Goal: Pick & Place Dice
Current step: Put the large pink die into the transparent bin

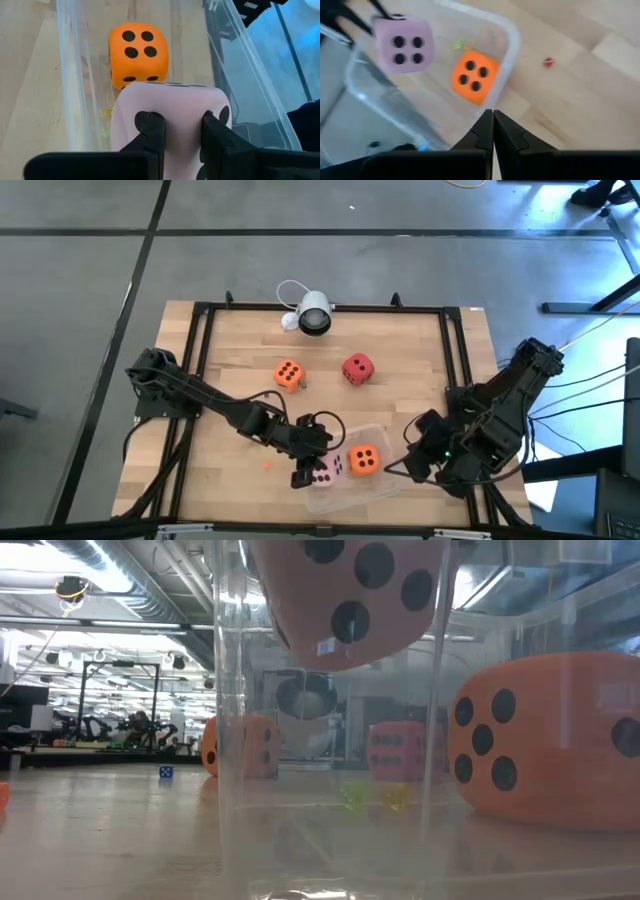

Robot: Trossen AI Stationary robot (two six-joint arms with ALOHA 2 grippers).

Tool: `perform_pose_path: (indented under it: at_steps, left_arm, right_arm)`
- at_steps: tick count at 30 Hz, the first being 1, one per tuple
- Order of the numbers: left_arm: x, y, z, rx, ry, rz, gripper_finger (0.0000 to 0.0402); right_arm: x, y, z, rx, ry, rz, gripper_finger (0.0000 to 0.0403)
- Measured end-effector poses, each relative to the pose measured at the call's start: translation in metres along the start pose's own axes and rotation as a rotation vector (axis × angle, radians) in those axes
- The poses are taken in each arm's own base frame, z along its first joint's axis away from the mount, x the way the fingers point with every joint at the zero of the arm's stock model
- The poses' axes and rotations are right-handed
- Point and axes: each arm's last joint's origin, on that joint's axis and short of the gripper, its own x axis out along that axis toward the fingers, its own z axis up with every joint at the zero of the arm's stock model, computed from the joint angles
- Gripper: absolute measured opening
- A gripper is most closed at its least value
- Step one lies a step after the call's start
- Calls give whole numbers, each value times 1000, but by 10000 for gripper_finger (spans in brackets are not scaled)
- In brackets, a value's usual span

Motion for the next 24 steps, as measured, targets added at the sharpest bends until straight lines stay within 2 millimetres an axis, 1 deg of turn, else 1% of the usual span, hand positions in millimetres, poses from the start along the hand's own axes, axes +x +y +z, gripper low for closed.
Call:
perform_pose_path:
  at_steps: [6,10,12,14,20,22,24]
  left_arm:
    - [0,0,0,2,-1,1,54]
    - [0,4,2,-6,-5,10,54]
    - [0,5,3,-21,-8,14,61]
    - [0,6,3,-29,-10,15,90]
    - [0,6,4,-46,19,-44,201]
    - [0,6,4,-59,28,-56,229]
    - [0,7,4,-60,30,-58,249]
  right_arm:
    - [0,-6,1,-26,9,-64,8]
    - [0,-10,1,-41,3,-94,8]
    - [4,-12,0,-49,-1,-113,9]
    - [10,-17,-2,-66,-7,-148,9]
    - [35,-36,-11,-71,-36,-275,9]
    - [42,-41,-14,-76,-43,-303,13]
    - [45,-45,-14,-69,-48,-315,24]
